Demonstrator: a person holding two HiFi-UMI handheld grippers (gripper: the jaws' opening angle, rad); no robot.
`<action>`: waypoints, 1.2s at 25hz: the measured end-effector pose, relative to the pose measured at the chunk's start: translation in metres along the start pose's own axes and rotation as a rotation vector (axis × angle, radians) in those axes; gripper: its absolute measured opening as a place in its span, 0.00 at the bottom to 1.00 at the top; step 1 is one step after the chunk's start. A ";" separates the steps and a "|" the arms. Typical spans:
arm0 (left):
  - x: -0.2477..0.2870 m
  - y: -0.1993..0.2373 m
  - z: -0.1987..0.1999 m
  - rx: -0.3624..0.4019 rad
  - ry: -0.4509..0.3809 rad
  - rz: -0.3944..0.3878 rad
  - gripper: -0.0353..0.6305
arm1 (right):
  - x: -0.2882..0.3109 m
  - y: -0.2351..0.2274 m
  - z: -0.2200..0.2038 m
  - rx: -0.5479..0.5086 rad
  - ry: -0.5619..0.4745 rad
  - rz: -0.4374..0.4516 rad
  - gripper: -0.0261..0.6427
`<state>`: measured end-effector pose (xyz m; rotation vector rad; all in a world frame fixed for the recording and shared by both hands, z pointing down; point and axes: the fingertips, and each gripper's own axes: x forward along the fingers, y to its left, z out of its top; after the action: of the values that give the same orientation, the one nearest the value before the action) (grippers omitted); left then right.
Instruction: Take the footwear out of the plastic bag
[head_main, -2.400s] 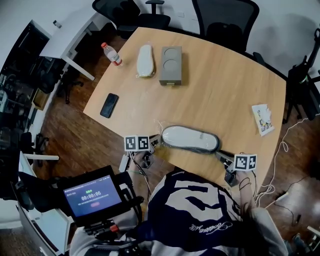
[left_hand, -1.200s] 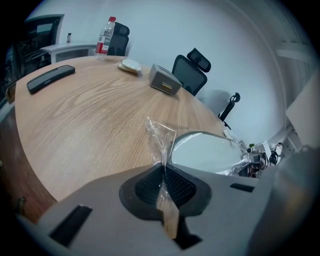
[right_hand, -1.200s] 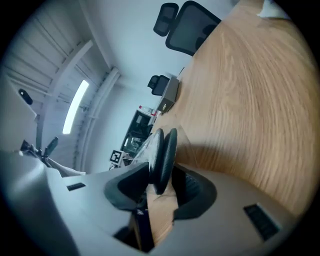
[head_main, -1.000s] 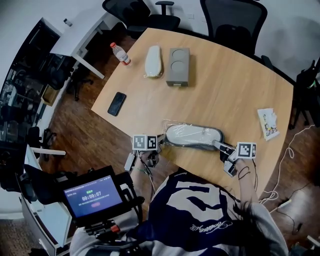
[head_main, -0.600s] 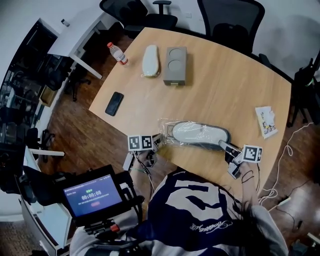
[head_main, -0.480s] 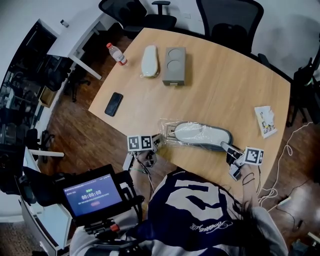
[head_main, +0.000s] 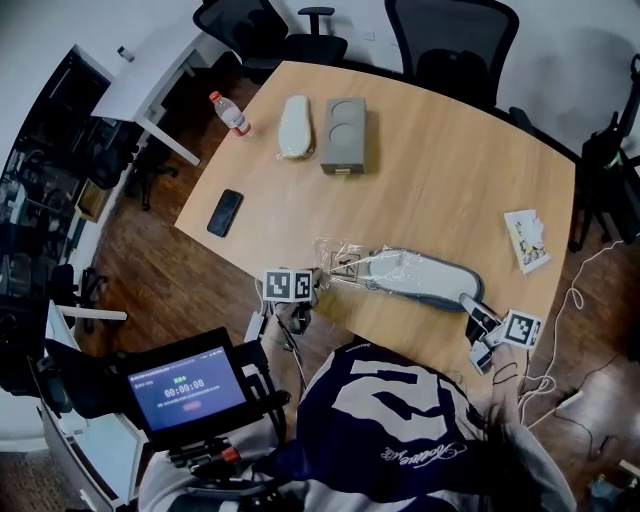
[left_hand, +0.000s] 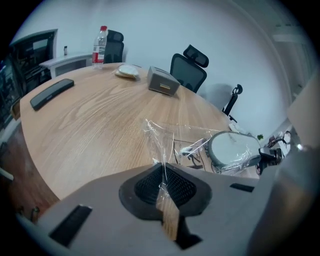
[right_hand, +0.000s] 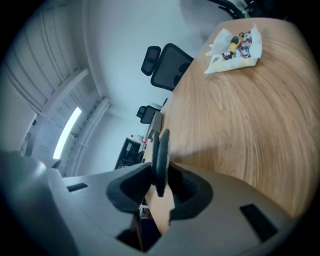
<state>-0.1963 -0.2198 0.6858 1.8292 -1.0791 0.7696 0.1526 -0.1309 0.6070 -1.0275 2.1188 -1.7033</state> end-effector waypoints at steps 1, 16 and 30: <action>0.000 0.000 0.001 0.020 0.003 0.011 0.07 | -0.007 0.001 0.002 0.002 -0.018 0.004 0.19; -0.002 0.001 0.016 0.024 -0.032 0.054 0.07 | -0.120 -0.014 0.026 0.073 -0.338 -0.022 0.18; -0.045 0.010 0.037 -0.009 -0.186 0.195 0.21 | -0.181 -0.035 0.025 0.131 -0.512 -0.054 0.18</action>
<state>-0.2219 -0.2386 0.6357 1.8336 -1.3945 0.7150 0.3117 -0.0363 0.5888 -1.3184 1.6477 -1.3857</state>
